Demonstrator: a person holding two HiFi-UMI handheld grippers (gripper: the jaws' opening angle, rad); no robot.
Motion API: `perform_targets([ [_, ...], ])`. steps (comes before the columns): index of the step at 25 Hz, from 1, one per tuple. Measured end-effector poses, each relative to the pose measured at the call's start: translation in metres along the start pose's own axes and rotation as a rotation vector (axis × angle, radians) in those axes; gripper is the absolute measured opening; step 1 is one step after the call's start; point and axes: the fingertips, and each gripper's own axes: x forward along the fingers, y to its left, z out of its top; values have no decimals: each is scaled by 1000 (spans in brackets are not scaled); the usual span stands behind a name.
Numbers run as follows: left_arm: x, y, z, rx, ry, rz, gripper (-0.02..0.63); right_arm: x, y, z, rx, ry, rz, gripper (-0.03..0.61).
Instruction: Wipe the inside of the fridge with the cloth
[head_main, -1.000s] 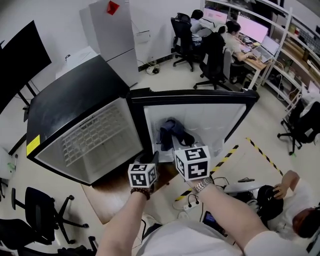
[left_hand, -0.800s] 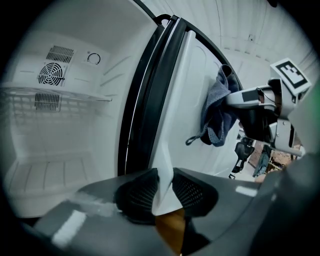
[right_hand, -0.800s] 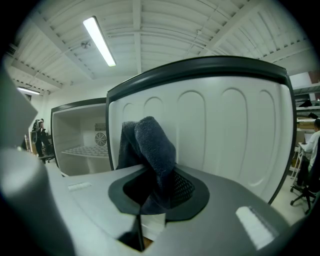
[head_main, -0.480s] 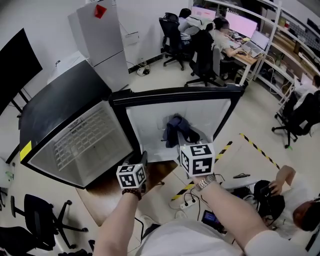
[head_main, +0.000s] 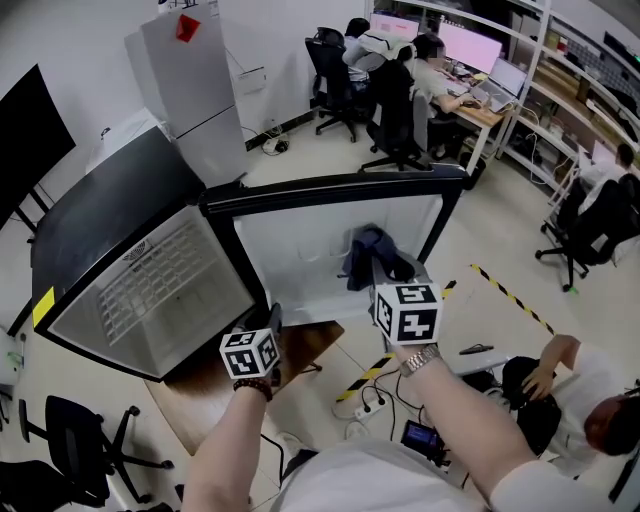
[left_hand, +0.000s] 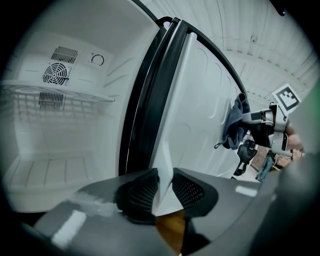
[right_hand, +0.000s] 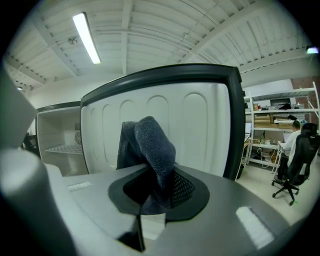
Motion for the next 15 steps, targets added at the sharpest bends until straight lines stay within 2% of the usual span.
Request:
perform_targets([
  [15, -1, -1, 1, -3, -4, 8, 94, -16, -59, -6, 33, 11, -112, 64],
])
